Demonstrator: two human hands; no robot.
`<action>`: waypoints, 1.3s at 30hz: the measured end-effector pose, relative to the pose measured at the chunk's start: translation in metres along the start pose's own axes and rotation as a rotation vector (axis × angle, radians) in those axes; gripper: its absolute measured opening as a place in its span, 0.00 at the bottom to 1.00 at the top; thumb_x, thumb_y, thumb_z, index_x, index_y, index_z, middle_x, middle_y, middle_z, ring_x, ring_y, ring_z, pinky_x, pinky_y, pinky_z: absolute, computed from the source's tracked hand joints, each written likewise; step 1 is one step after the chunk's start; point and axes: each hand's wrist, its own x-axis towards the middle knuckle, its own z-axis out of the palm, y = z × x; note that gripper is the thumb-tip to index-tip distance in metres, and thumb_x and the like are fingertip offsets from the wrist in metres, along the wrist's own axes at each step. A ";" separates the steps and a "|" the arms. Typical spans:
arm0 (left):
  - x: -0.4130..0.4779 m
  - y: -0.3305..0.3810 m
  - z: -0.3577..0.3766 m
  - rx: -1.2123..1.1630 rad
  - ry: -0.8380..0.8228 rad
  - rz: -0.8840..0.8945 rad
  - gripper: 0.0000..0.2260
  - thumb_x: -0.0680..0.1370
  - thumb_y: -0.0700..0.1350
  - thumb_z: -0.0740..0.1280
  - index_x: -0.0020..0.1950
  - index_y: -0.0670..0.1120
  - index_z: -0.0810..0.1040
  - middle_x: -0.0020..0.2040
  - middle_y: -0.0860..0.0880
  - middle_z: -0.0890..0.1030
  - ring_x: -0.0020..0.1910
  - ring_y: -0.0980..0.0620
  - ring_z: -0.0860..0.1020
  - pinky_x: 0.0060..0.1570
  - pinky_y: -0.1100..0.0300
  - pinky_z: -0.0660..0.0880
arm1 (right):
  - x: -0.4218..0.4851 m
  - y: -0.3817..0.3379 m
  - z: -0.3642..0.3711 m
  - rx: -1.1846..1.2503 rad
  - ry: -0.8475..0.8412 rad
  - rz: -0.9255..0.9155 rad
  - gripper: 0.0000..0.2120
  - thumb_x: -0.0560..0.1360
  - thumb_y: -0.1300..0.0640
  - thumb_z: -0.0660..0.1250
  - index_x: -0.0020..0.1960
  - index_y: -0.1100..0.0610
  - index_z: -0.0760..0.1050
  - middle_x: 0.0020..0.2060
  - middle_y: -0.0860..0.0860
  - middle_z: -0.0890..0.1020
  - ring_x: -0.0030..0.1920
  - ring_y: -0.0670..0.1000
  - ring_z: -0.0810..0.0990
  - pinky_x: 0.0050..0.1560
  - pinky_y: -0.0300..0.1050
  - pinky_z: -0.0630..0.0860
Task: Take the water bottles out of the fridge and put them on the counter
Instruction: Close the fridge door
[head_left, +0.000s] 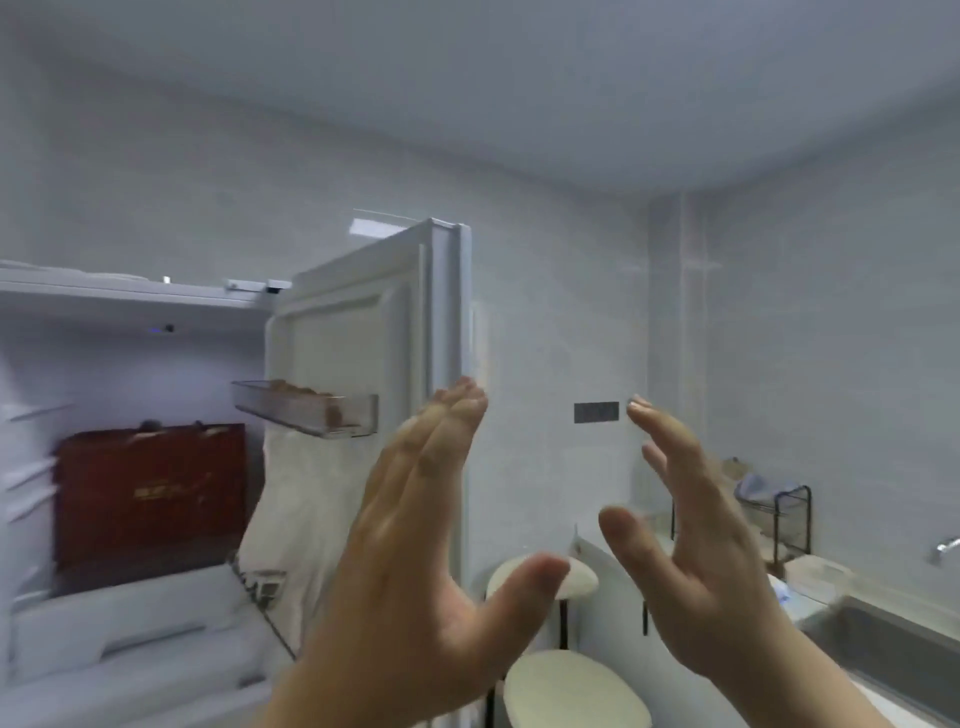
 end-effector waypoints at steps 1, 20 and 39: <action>-0.003 -0.008 -0.019 0.037 -0.002 -0.012 0.34 0.77 0.65 0.60 0.76 0.44 0.60 0.76 0.49 0.65 0.75 0.53 0.63 0.72 0.60 0.60 | 0.004 -0.011 0.019 0.030 -0.012 -0.014 0.33 0.76 0.33 0.59 0.75 0.51 0.63 0.74 0.44 0.68 0.74 0.48 0.66 0.69 0.57 0.67; -0.018 -0.084 -0.199 0.585 -0.105 -0.287 0.33 0.74 0.62 0.62 0.76 0.55 0.56 0.75 0.56 0.60 0.74 0.67 0.55 0.69 0.74 0.50 | 0.039 -0.094 0.184 0.329 -0.216 -0.184 0.30 0.76 0.38 0.59 0.75 0.36 0.53 0.74 0.32 0.58 0.77 0.42 0.56 0.72 0.32 0.52; 0.038 -0.132 -0.042 0.425 -0.450 -0.330 0.38 0.73 0.68 0.55 0.80 0.57 0.50 0.80 0.57 0.51 0.77 0.61 0.47 0.73 0.57 0.49 | 0.087 0.029 0.176 0.569 -0.370 0.456 0.40 0.76 0.52 0.64 0.80 0.54 0.46 0.80 0.50 0.51 0.76 0.45 0.51 0.71 0.42 0.53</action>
